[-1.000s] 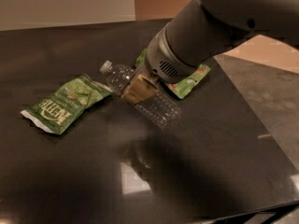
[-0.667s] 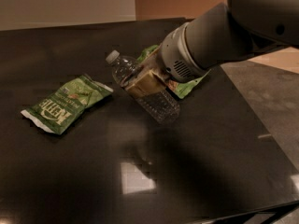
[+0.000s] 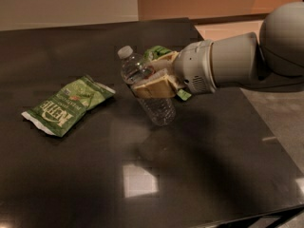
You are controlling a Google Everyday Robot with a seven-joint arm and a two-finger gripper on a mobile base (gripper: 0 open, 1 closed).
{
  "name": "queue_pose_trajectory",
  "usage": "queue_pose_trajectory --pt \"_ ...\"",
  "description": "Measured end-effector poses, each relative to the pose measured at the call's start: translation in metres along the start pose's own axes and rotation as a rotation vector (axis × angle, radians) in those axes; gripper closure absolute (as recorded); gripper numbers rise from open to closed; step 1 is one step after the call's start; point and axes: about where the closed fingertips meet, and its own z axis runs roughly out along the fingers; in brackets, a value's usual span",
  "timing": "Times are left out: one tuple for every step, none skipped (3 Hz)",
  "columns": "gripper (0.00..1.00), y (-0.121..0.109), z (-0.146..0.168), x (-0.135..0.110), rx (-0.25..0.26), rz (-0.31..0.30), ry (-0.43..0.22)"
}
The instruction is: Place water bottle upright
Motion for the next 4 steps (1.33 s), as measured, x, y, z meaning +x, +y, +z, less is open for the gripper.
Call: queue_pose_trajectory --pt "1.0 -0.001 -0.004 0.002 0.0 -0.001 -0.141" --pt "1.0 0.002 -0.004 0.005 -0.014 -0.047 -0.248" --pt "1.0 0.006 -0.004 0.009 -0.031 -0.068 -0.335" --pt "1.0 0.008 -0.002 0.013 -0.049 -0.051 -0.412"
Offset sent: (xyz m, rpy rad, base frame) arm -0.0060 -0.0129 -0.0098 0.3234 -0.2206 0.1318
